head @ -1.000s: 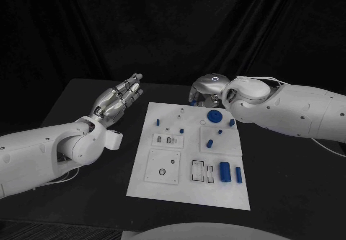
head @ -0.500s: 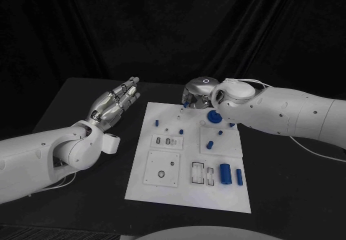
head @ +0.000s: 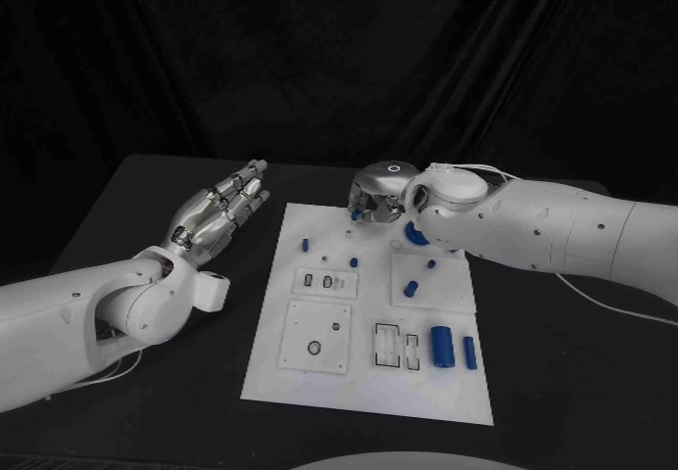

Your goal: Assemble the parts on the task board

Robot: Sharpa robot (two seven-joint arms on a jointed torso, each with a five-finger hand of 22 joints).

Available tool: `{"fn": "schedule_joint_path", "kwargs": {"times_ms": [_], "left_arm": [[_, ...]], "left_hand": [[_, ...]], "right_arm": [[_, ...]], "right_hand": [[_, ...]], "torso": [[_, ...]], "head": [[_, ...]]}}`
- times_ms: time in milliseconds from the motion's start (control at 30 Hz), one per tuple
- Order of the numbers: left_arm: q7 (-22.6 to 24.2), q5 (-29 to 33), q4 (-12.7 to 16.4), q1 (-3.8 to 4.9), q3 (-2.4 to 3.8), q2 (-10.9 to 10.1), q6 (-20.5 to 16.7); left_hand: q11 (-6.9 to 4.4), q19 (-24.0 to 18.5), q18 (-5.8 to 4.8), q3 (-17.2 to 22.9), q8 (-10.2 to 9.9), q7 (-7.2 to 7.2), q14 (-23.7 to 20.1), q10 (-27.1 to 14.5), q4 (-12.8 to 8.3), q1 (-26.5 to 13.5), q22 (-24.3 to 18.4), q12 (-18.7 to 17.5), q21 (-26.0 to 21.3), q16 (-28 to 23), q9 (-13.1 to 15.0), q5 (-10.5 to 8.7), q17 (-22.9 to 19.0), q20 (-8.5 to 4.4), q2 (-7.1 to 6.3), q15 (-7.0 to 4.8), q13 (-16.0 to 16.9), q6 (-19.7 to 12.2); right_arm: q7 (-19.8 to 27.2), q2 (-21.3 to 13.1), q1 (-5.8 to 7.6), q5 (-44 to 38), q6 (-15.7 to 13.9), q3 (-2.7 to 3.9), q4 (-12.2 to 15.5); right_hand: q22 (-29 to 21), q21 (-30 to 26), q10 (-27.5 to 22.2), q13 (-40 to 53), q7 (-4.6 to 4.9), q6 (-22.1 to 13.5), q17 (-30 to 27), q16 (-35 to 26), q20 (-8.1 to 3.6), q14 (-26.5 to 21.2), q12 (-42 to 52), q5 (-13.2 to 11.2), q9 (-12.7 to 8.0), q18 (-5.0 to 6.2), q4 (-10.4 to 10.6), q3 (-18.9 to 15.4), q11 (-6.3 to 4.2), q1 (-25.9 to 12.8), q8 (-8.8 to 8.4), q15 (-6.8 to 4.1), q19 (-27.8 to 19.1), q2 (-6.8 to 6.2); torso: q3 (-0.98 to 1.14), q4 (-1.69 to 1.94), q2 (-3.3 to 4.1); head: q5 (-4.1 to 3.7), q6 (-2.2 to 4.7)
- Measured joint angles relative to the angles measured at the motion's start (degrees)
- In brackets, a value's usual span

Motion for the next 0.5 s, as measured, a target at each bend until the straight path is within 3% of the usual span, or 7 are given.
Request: {"fn": "schedule_joint_path", "kwargs": {"times_ms": [333, 500], "left_arm": [[0.0, 0.0, -0.1, 0.0, 0.0, 0.1, 0.0], [0.0, 0.0, -0.3, 0.0, 0.0, 0.3, 0.1]], "left_hand": [[0.0, 0.0, 0.0, 0.2, 0.0, 0.21, 0.0, 0.0, 0.2, 0.0, 0.0, 0.0, 0.0, 0.0, 0.0, 0.0, 0.0, 0.0, 0.0, 0.0, 0.0, 0.2], [0.0, 0.0, 0.0, 0.2, 0.0, 0.21, 0.0, 0.0, 0.2, 0.0, 0.0, 0.0, 0.0, 0.0, 0.0, 0.0, 0.0, 0.0, 0.0, 0.0, 0.0, 0.2]], "right_arm": [[-0.2, 0.2, -0.19, 0.1, 0.6, 0.01, 0.0], [-0.7, 0.3, -0.38, 0.2, 1.5, 0.02, -0.1]], "right_hand": [[1.2, 0.9, -1.6, 0.0, 0.36, -0.8, 0.9, 0.7, 0.51, -0.1, 0.1, 0.0, -0.2, 0.01, 0.3, 0.3, 0.38, 0.0, -0.75, 0.59, -0.5, -0.03], [2.2, 1.6, -3.9, 0.0, 0.42, -2.7, 1.4, 1.0, 1.13, -0.2, 0.1, 0.1, -0.7, 0.01, 0.5, 0.6, 1.0, -0.4, -1.78, 1.02, -1.1, -0.36]], "torso": [[-0.04, 0.0, 0.04], [-0.12, -0.07, -0.1]], "head": [[-0.01, 0.08], [0.08, -0.29]]}}
